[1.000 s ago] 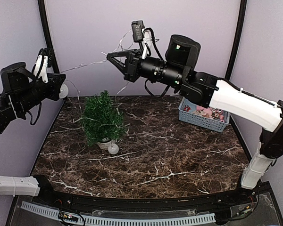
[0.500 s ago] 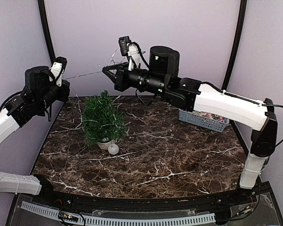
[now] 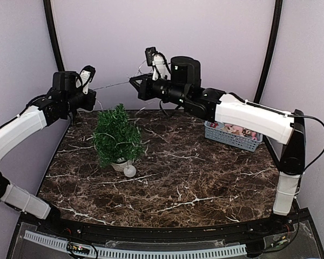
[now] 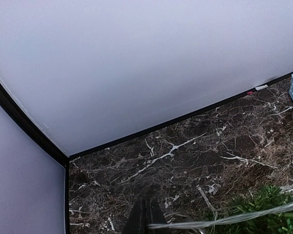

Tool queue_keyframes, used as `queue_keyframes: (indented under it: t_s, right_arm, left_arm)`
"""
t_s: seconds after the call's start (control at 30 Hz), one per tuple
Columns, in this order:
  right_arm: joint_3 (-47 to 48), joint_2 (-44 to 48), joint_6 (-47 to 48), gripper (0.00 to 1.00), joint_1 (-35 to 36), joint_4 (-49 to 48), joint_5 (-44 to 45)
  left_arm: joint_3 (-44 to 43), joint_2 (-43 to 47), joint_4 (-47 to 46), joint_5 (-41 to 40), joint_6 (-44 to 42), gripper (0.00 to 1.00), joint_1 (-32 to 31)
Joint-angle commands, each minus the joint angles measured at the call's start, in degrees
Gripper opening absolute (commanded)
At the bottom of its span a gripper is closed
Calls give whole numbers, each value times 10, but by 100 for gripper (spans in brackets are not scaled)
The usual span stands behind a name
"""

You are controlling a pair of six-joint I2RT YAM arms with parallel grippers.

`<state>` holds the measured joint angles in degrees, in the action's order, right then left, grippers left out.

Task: Decorate the small christmas tree

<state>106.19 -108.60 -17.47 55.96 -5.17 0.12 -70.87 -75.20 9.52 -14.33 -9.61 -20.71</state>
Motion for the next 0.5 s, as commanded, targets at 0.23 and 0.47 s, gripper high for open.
queue_keyframes:
  t_s: [0.23, 0.47]
  right_arm:
    - [-28, 22, -13, 0, -40, -18, 51]
    - [-99, 69, -4, 0, -50, -8, 92]
  left_arm:
    - [-59, -88, -4, 89, 17, 3, 27]
    - [-76, -115, 11, 188, 11, 41, 27]
